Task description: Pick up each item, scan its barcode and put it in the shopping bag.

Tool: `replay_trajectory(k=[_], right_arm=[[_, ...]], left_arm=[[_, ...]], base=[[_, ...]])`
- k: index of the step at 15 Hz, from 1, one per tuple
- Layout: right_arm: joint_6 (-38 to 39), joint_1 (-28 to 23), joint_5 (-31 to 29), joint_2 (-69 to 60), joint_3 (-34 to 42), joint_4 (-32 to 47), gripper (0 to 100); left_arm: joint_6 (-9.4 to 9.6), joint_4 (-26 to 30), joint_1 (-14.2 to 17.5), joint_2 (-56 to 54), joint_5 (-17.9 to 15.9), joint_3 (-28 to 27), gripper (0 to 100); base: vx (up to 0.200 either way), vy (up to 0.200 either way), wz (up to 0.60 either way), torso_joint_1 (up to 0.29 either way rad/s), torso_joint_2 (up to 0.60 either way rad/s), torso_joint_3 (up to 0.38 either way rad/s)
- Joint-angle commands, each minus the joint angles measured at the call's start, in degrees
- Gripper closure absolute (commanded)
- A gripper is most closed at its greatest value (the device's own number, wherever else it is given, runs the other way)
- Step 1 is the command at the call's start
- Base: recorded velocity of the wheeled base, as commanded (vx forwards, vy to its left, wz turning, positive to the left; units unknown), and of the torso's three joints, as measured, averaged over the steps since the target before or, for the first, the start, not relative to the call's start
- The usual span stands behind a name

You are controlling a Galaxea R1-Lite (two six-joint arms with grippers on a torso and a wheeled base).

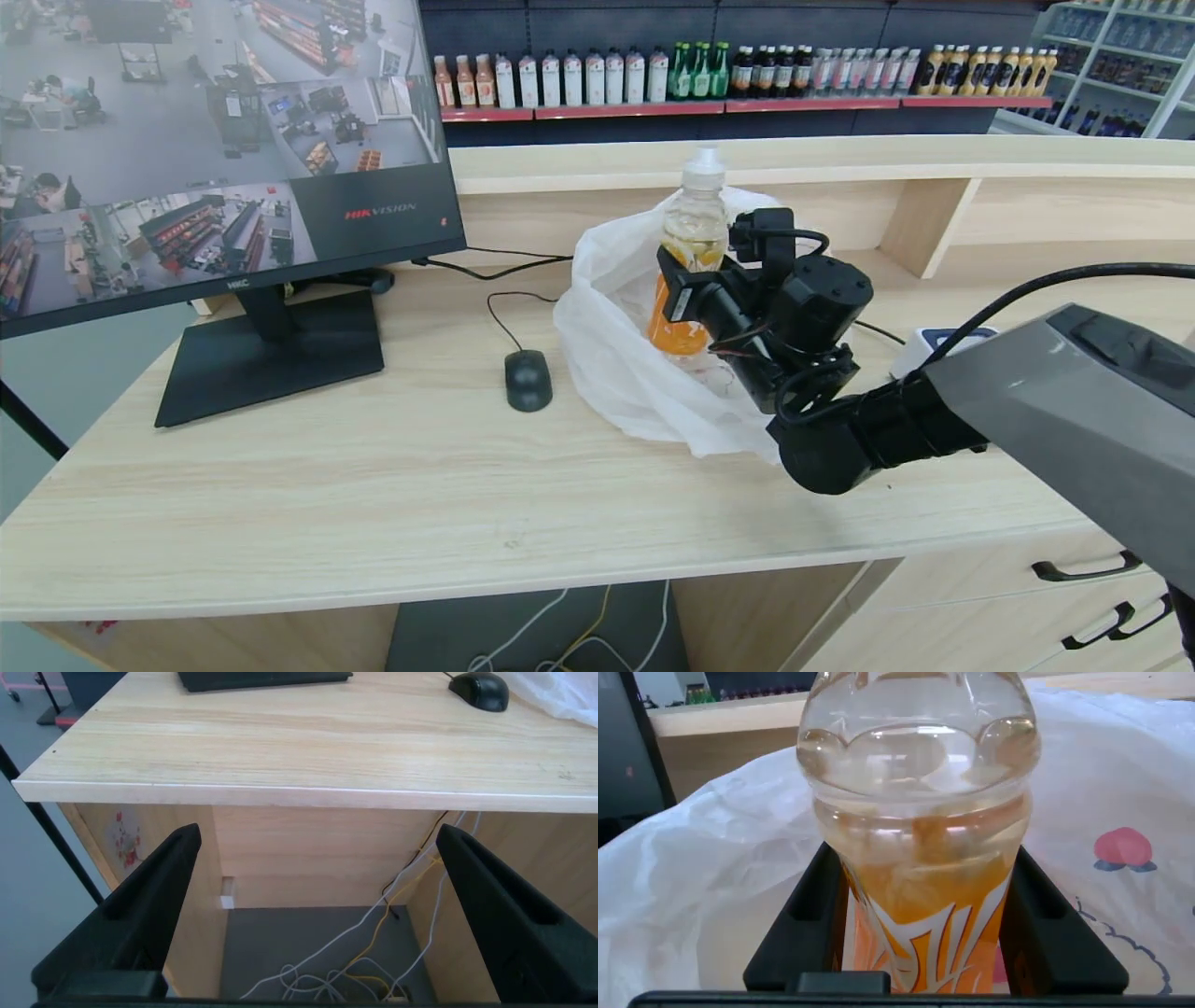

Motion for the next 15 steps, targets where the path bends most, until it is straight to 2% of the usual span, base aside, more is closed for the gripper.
replay_trajectory(k=[1, 8, 15], right_arm=[[-0.02, 0.26, 0.03, 0.84, 0.01, -0.10, 100], [-0.10, 0.70, 0.03, 0.84, 0.71, -0.10, 100], [-0.10, 1.84, -0.05, 0.66, 4.85, -1.51, 100]], left_arm=[[0.02, 0.00, 0.02, -0.02, 0.00, 0.00, 0], [0.02, 0.00, 0.02, -0.02, 0.00, 0.00, 0], [0.02, 0.00, 0.02, -0.02, 0.00, 0.00, 0]], base=[[0.000, 0.000, 0.00, 0.000, 0.00, 0.000], [0.000, 0.000, 0.00, 0.000, 0.00, 0.000], [0.000, 0.000, 0.00, 0.000, 0.00, 0.000]])
